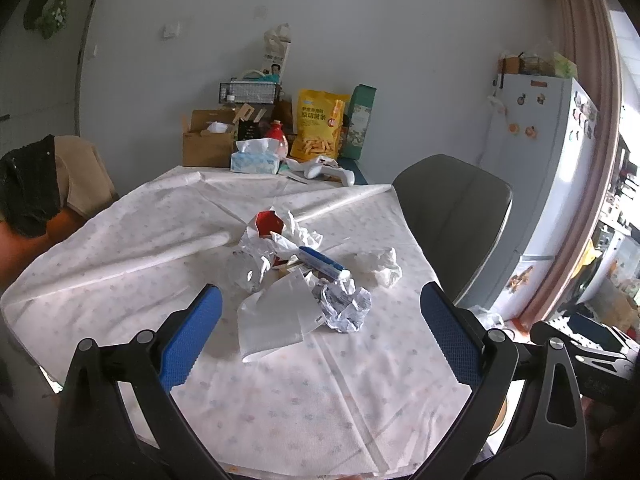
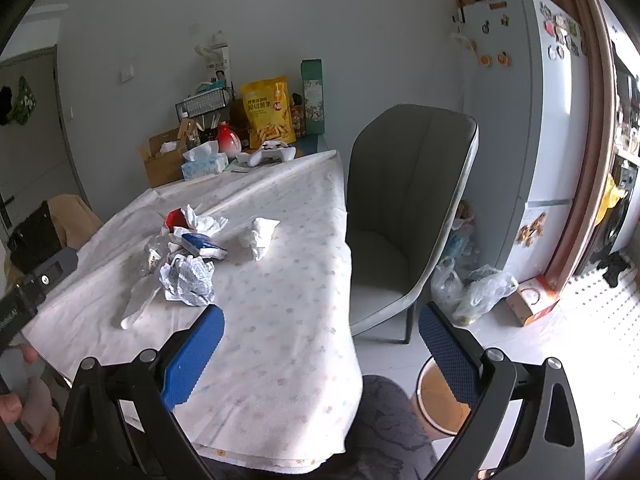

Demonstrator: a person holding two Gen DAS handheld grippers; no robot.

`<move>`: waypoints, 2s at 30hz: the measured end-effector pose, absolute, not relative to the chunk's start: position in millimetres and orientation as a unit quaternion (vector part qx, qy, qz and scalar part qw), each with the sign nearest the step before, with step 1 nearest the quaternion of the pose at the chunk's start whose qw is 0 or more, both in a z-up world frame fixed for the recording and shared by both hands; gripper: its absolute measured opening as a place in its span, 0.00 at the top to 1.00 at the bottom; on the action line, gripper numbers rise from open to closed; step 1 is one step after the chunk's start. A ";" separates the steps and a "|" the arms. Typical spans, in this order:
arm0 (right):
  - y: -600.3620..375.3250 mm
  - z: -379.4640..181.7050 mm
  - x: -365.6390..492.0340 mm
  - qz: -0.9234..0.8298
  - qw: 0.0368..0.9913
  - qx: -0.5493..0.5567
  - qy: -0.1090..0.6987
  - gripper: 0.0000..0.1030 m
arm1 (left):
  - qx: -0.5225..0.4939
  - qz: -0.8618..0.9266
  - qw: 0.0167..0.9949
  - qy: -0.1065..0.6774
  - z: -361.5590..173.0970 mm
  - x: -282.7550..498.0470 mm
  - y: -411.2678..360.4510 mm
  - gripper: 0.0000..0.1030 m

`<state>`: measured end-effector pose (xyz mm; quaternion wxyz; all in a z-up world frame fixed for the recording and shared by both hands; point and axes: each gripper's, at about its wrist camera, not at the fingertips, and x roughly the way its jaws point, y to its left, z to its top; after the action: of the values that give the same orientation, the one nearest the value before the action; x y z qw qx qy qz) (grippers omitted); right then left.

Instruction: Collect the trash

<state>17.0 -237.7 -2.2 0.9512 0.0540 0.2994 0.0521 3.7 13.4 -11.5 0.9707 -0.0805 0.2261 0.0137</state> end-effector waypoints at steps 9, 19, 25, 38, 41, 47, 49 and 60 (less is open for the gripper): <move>-245.4 -2.2 14.6 0.042 0.953 0.061 0.294 0.07 | -0.078 0.002 0.968 0.238 -16.5 6.4 8.5 0.04; -249.5 -0.7 14.4 0.037 0.955 0.061 0.289 0.07 | -0.077 0.000 0.967 0.243 -17.0 7.2 7.0 0.04; -249.8 -2.0 16.7 0.035 0.955 0.059 0.290 0.07 | -0.081 0.002 0.966 0.244 -18.4 8.8 9.8 0.04; -232.6 -7.8 42.3 0.068 0.951 0.057 0.295 0.07 | -0.088 0.012 0.960 0.265 -31.0 25.0 32.2 0.04; -227.2 -11.3 49.8 0.080 0.950 0.055 0.297 0.07 | -0.095 0.017 0.956 0.277 -37.6 32.0 39.6 0.04; -218.1 -22.7 65.5 0.106 0.944 0.052 0.308 0.07 | -0.098 0.015 0.941 0.324 -62.5 55.5 48.4 0.05; -216.2 -27.2 71.6 0.115 0.941 0.055 0.313 0.07 | -0.099 0.015 0.937 0.335 -69.9 60.9 47.9 0.05; -200.3 -51.4 93.2 0.162 0.918 0.053 0.357 0.07 | -0.035 0.045 0.909 0.413 -107.7 96.8 39.1 0.05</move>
<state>93.2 -200.3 -51.4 0.9185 0.0528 0.3569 0.1622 96.8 39.1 -107.7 0.9088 -0.0346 0.4135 0.0445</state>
